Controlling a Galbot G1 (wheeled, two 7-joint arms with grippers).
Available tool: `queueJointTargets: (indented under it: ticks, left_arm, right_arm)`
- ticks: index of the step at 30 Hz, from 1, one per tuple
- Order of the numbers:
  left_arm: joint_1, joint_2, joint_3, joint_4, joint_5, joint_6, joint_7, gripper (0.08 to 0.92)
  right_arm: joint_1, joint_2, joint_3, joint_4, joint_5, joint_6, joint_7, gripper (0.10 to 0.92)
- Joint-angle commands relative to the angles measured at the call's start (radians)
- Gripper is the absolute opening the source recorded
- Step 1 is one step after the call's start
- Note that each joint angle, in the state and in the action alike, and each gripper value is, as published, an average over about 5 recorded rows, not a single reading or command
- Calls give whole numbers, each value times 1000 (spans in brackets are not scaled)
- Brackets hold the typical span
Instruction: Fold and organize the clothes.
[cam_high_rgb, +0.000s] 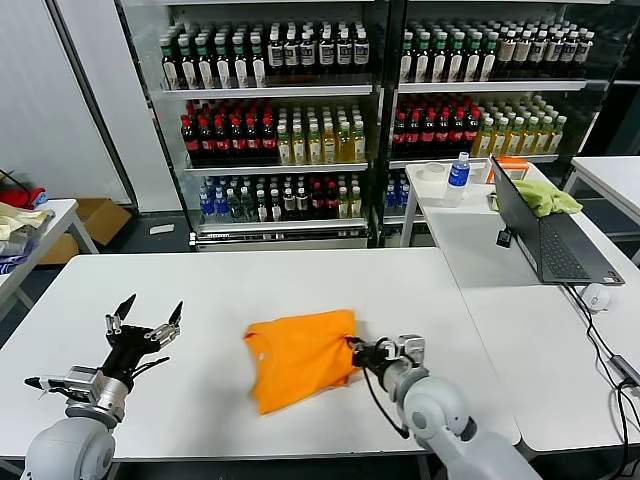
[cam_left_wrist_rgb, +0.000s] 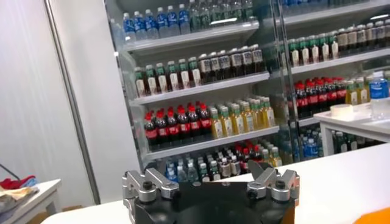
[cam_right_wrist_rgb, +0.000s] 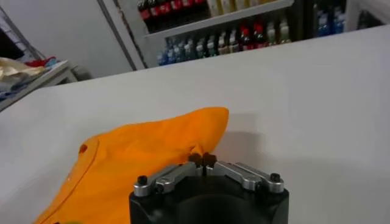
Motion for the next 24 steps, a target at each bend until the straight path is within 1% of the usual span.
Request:
queueJointTargets:
  ticks: [1, 7, 10, 14, 16, 19, 21, 24]
  left_arm:
    - [-12, -3, 22, 24, 30, -59, 13, 823]
    - [-29, -8, 41, 38, 59, -100, 42, 823]
    - [-35, -6, 40, 42, 58, -117, 58, 823]
    - [-35, -9, 53, 40, 68, -129, 67, 823]
    - [-37, -14, 68, 37, 77, -125, 66, 823]
    - [-43, -20, 85, 27, 79, -111, 66, 823]
    - [-49, -19, 88, 19, 76, -101, 68, 823]
    - [-58, -15, 91, 18, 76, -100, 74, 823]
  right_arm:
    - [-187, -47, 176, 62, -91, 3, -61, 106]
    - [-248, -10, 190, 89, -106, 16, -57, 106]
    - [-253, 2, 203, 99, -168, 9, -59, 106]
    - [-293, -16, 286, 185, -204, 0, -99, 119]
    - [-336, -34, 355, 239, -201, 0, -120, 155]
    - [-400, -57, 472, 303, -195, 0, -140, 241]
    - [-421, -66, 545, 321, -191, 1, -148, 301]
    - [-404, -71, 604, 298, -201, 18, -155, 388]
